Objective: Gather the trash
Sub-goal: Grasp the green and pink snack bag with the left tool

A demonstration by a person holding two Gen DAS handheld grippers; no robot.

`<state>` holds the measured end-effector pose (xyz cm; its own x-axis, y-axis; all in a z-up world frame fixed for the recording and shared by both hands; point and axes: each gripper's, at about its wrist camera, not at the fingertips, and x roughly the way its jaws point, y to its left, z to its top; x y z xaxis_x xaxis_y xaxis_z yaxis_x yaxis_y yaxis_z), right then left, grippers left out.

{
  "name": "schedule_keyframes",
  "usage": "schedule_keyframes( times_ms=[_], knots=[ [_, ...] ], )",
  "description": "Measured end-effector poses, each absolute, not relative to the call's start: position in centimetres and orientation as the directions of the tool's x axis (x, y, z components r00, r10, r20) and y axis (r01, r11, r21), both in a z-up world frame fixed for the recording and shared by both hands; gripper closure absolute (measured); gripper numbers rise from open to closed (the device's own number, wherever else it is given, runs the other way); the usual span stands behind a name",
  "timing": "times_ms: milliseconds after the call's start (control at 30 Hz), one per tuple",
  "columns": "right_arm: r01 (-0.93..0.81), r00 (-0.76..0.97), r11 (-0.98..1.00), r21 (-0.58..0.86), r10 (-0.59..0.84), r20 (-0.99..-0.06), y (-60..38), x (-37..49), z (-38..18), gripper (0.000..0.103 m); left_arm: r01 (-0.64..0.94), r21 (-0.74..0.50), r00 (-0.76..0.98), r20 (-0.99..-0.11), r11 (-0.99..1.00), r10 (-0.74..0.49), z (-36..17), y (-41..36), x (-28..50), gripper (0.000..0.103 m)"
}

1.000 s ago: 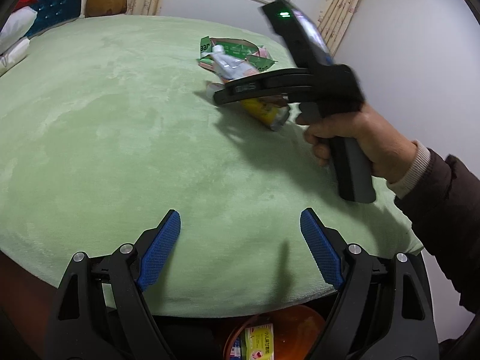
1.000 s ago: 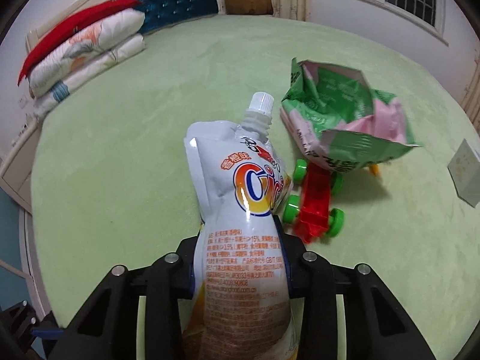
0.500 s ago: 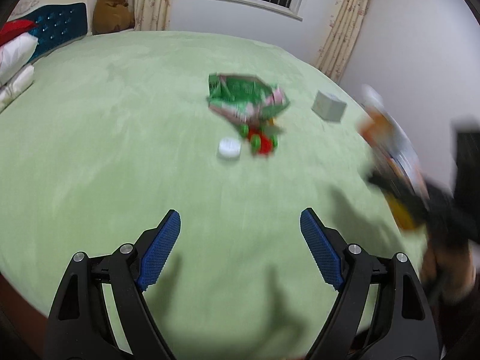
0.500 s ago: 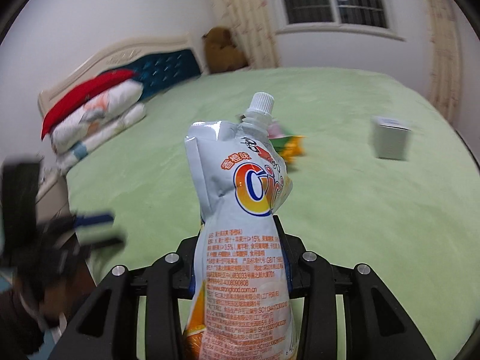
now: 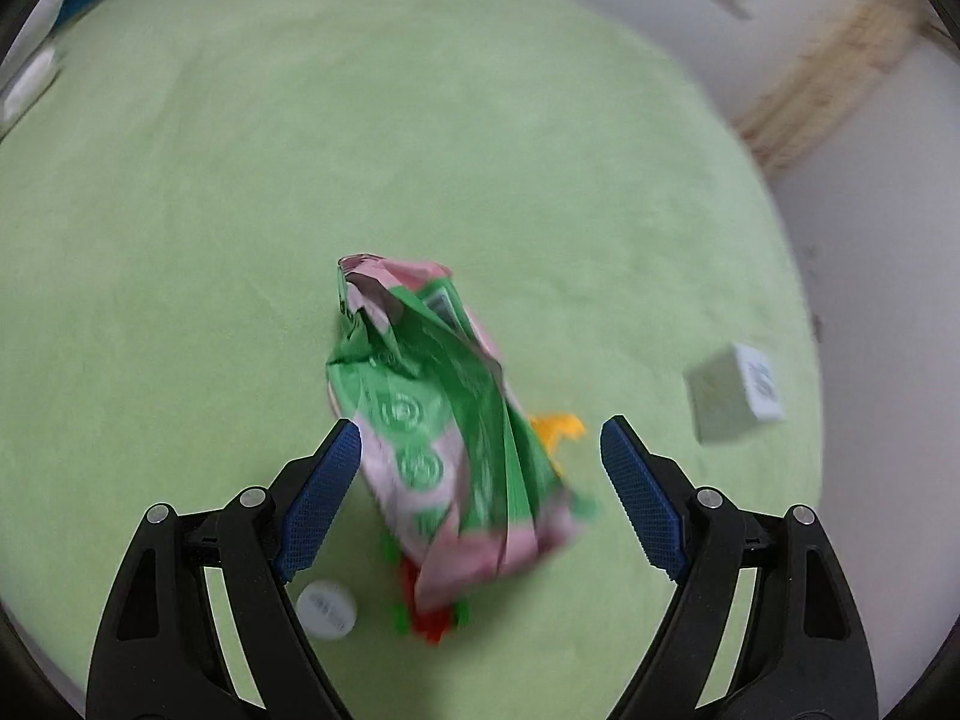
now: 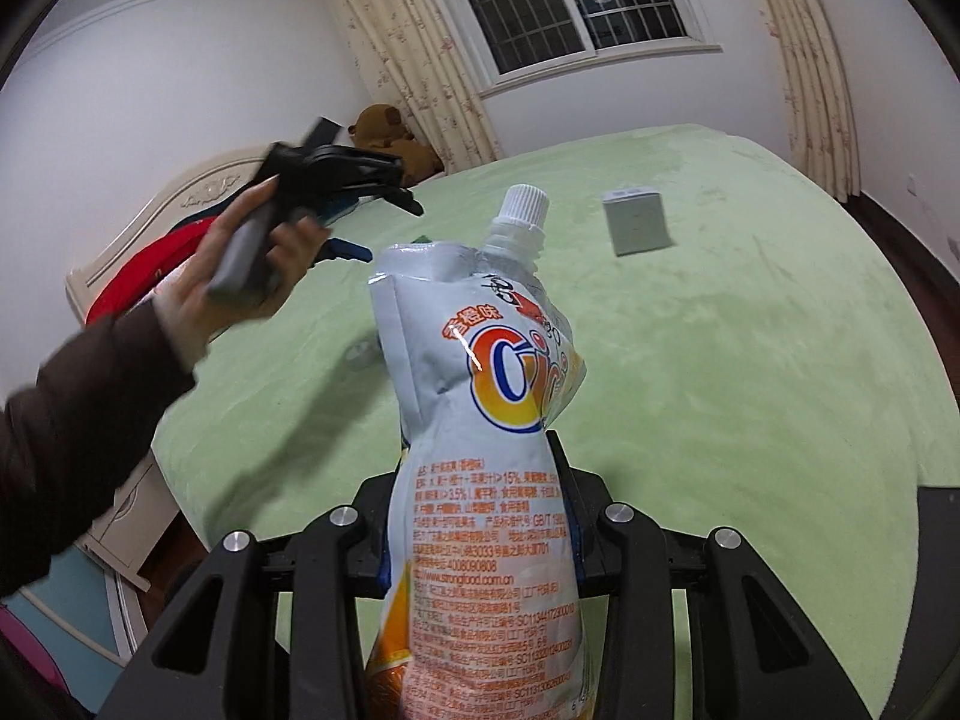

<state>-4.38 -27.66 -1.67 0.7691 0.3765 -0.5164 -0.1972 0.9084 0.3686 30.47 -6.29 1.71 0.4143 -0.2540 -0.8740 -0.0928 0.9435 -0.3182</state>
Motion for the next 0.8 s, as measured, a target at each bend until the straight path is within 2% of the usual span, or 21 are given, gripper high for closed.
schedule_keyframes(
  times_ms=[233,433,467,500,600,667,800],
  knots=[
    [-0.183,0.77,0.883,0.433,0.402,-0.495,-29.9,-4.6,-3.0,0.064,-0.186,-0.221,0.352,-0.925,0.957,-0.145,-0.1,-8.2,34.4,0.023],
    [-0.186,0.763,0.87,0.456,0.42,-0.491,-30.3,-4.2,-3.7,0.064,-0.244,-0.181,0.282,-0.953,0.953,-0.109,-2.8,-9.3,36.0,0.025],
    [-0.186,0.763,0.869,0.459,0.422,-0.49,-30.4,-4.2,-3.7,0.064,-0.245,-0.178,0.264,-0.958,0.953,-0.111,-3.4,-9.6,36.2,0.03],
    [-0.187,0.763,0.868,0.46,0.423,-0.489,-30.4,-4.1,-3.8,0.064,-0.248,-0.157,0.238,-0.966,0.956,-0.097,-4.2,-9.8,36.3,0.046],
    [-0.187,0.764,0.865,0.465,0.425,-0.485,-30.6,-3.7,-4.0,0.064,-0.232,-0.052,0.251,-0.968,0.971,0.009,-4.5,-10.2,36.4,0.073],
    [-0.184,0.765,0.866,0.465,0.424,-0.484,-30.7,-3.7,-4.1,0.064,-0.216,-0.063,0.272,-0.962,0.974,-0.002,-4.3,-10.0,36.0,0.076],
    [-0.183,0.768,0.869,0.46,0.418,-0.485,-30.7,-3.9,-3.9,0.064,-0.192,-0.112,0.315,-0.948,0.975,-0.047,-2.7,-8.8,34.8,0.091]
  ],
)
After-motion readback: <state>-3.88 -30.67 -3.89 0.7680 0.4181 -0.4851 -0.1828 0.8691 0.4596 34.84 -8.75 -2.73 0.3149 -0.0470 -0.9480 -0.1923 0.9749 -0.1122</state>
